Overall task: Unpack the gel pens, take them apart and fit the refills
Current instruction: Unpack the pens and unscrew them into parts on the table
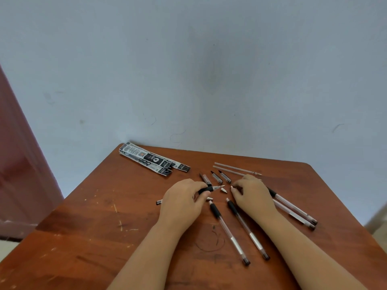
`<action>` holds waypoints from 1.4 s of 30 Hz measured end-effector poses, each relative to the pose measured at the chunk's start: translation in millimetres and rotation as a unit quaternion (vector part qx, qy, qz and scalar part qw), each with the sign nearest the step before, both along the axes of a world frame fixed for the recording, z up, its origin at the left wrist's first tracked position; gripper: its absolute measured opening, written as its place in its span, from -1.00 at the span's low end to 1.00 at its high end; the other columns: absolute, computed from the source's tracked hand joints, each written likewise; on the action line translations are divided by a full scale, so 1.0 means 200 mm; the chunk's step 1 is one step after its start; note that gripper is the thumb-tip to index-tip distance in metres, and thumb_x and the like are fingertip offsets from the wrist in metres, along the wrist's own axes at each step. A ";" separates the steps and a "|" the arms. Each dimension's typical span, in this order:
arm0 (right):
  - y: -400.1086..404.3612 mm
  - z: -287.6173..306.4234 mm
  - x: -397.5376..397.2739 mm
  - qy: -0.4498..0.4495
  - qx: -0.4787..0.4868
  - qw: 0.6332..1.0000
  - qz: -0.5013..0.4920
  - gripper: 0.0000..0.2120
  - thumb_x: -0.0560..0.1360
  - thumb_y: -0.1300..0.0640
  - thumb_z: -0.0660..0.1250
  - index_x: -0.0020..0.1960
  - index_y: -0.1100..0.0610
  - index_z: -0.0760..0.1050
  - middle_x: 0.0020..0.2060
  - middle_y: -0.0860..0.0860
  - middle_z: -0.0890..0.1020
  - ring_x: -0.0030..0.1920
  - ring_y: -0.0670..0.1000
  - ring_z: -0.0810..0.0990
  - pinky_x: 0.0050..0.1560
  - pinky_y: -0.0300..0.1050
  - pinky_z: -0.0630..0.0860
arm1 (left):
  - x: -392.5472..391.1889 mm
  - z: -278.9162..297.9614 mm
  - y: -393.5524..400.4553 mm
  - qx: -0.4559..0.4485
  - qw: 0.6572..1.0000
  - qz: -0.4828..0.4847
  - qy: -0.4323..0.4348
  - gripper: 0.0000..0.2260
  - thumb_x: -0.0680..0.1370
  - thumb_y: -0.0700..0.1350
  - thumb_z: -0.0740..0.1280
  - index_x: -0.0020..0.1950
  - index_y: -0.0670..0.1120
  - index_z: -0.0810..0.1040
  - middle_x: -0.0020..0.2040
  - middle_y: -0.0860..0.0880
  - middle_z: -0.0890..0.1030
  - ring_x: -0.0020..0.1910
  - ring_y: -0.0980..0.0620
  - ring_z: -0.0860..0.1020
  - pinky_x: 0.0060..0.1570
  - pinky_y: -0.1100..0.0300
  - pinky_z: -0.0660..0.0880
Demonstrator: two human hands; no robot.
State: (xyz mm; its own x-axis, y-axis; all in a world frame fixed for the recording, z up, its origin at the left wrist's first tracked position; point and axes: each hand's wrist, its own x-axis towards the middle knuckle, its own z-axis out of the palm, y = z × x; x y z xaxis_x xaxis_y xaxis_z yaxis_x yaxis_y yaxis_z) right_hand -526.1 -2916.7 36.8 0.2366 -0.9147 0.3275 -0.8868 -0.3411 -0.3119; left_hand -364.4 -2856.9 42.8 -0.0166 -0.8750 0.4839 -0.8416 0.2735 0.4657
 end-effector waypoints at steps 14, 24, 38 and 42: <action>0.15 0.12 0.00 -0.133 0.055 0.970 0.196 -0.80 0.48 0.10 0.26 0.04 0.09 0.59 -0.30 -0.24 0.52 -0.27 -0.29 0.47 -0.20 -0.45 0.36 | 0.00 -0.01 0.02 -0.035 0.997 -0.063 -0.018 -0.83 0.34 -0.09 0.35 -0.11 -0.05 0.65 -0.26 0.04 0.62 -0.24 0.13 0.54 -0.24 0.41 0.37; 0.16 0.20 -0.07 -0.132 0.063 0.975 0.165 -0.87 0.42 0.16 0.34 -0.05 0.08 0.62 -0.30 -0.27 0.50 -0.23 -0.24 0.49 -0.21 -0.46 0.41 | 0.02 0.01 0.04 -0.048 0.998 -0.034 -0.018 -0.78 0.28 -0.24 0.50 -0.11 -0.09 0.66 -0.25 -0.02 0.63 -0.24 0.02 0.57 -0.22 0.32 0.41; 0.11 0.26 -0.18 -0.027 0.023 0.992 0.123 -0.88 0.44 0.18 0.32 -0.06 0.13 0.60 -0.22 -0.10 0.54 -0.18 -0.14 0.44 -0.16 -0.39 0.31 | 0.03 0.01 0.04 -0.040 0.998 0.040 0.007 -0.84 0.38 -0.24 0.43 -0.05 -0.13 0.65 -0.16 -0.09 0.63 -0.11 -0.07 0.54 -0.08 0.08 0.41; 0.04 0.26 -0.28 -0.037 -0.013 0.999 0.036 -0.87 0.46 0.19 0.28 -0.09 0.17 0.59 -0.18 -0.04 0.53 -0.06 -0.06 0.38 -0.19 -0.33 0.14 | 0.03 0.01 0.03 -0.043 0.996 0.082 0.020 -0.83 0.42 -0.23 0.39 0.00 -0.15 0.63 -0.10 -0.11 0.62 -0.05 -0.08 0.52 -0.02 0.10 0.39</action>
State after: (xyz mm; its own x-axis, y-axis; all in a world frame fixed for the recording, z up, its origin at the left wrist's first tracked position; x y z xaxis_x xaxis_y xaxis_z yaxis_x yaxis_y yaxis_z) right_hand -583.0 -2907.9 88.5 0.2753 -0.8874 0.3698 -0.8343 -0.4116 -0.3667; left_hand -357.7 -2851.6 44.9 0.1439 -0.8194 0.5548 -0.8589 0.1750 0.4813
